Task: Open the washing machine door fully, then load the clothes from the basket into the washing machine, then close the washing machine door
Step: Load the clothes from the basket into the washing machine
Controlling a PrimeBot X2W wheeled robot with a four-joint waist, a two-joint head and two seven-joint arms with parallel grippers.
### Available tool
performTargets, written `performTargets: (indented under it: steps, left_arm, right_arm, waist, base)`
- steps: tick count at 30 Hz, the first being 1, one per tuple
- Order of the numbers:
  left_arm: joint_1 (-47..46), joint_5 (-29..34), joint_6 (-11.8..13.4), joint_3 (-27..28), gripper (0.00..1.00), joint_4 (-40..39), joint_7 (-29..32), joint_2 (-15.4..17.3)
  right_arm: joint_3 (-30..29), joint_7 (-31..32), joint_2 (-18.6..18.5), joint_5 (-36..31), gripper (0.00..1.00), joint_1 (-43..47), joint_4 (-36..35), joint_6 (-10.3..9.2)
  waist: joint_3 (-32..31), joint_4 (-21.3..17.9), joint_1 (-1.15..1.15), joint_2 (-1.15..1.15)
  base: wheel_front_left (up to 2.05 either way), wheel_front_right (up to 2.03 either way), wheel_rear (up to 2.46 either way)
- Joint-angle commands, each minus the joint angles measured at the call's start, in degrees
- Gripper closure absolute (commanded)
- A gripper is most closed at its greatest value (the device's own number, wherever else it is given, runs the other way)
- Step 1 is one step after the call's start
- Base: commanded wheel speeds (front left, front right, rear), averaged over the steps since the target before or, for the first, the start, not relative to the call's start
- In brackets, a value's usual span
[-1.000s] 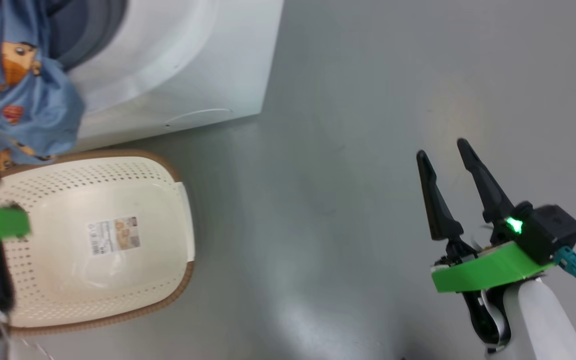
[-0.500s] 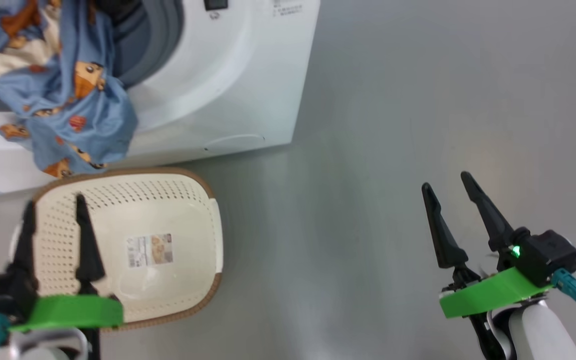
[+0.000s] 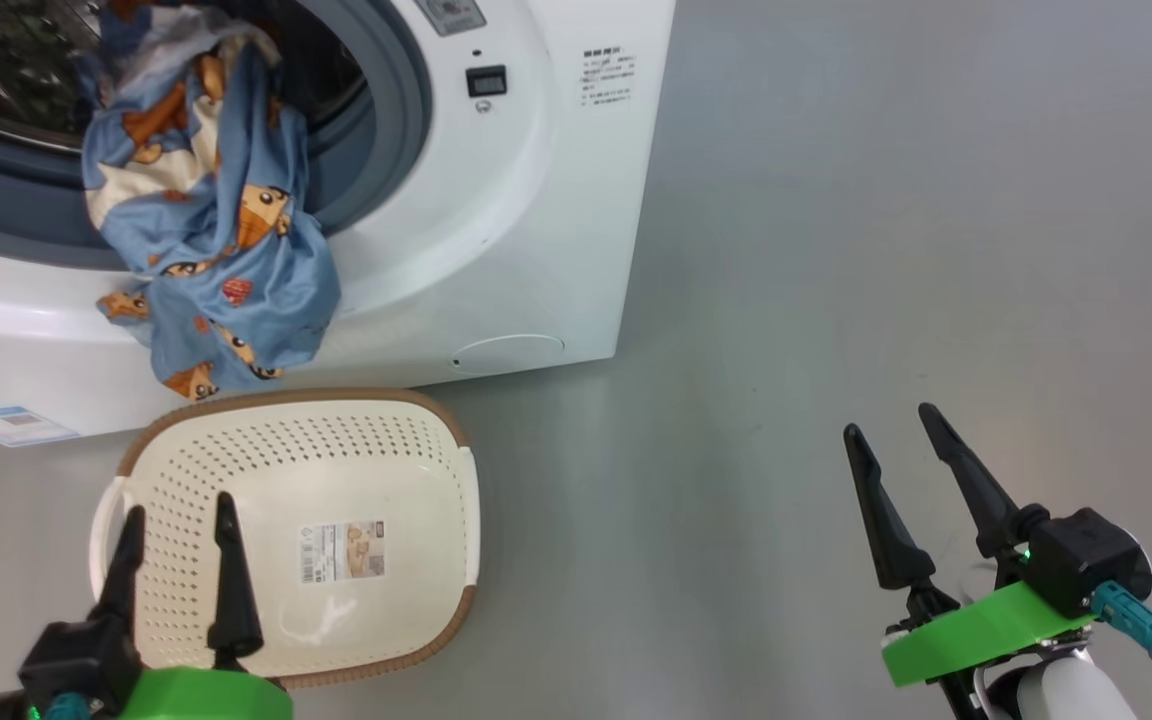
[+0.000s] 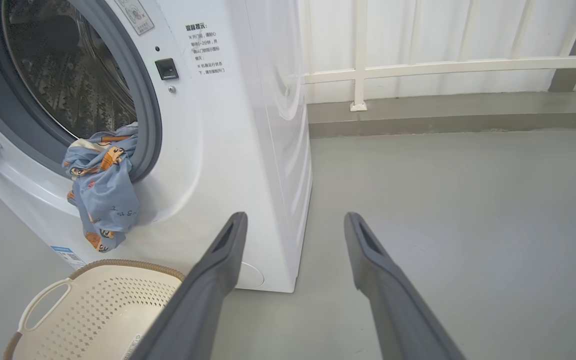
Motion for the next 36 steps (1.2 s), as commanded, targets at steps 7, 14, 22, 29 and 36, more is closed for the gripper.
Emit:
performTargets:
  steps: [7, 14, 22, 29, 36]
  left_arm:
    - [-0.01, -0.27, -0.09, 0.85, 0.00, -0.15, 0.04, 0.30]
    - [-0.48, -0.62, -0.17, 0.65, 0.00, 0.02, 0.29, 0.40]
    - [-1.90, -0.81, -0.67, 0.22, 0.00, 1.04, 0.62, 0.77]
    - [-5.18, -1.74, -2.36, -0.16, 0.00, 3.84, 1.65, 1.27]
    - [-11.27, -3.32, -4.66, 0.34, 0.00, 9.85, 1.74, 1.47]
  right_arm:
    - [1.20, -0.68, -0.16, -1.17, 0.00, 1.57, -1.39, 0.36]
    - [1.52, -0.68, -0.18, -0.97, 0.00, 1.30, -1.38, 0.36]
    - [1.73, -0.68, -0.10, -0.81, 0.00, 0.79, -1.34, 0.36]
    - [2.12, -0.68, -0.17, -0.48, 0.00, 0.00, -1.72, 0.36]
    - [2.56, -0.68, -0.23, -0.20, 0.00, -1.87, -2.66, 0.36]
  waist:
    - [-1.01, 0.60, 0.01, 0.00]
    - [-0.75, 0.44, 0.01, 0.00]
    - [-0.39, 0.21, 0.01, 0.00]
    - [1.23, -0.24, 0.01, 0.00]
    - [5.10, -0.85, 0.01, 0.00]
  base:
    - [0.00, 0.00, 0.00]
    - [0.00, 0.00, 0.00]
    - [0.00, 0.00, 0.00]
    - [0.00, 0.00, 0.00]
    - [0.00, 0.00, 0.00]
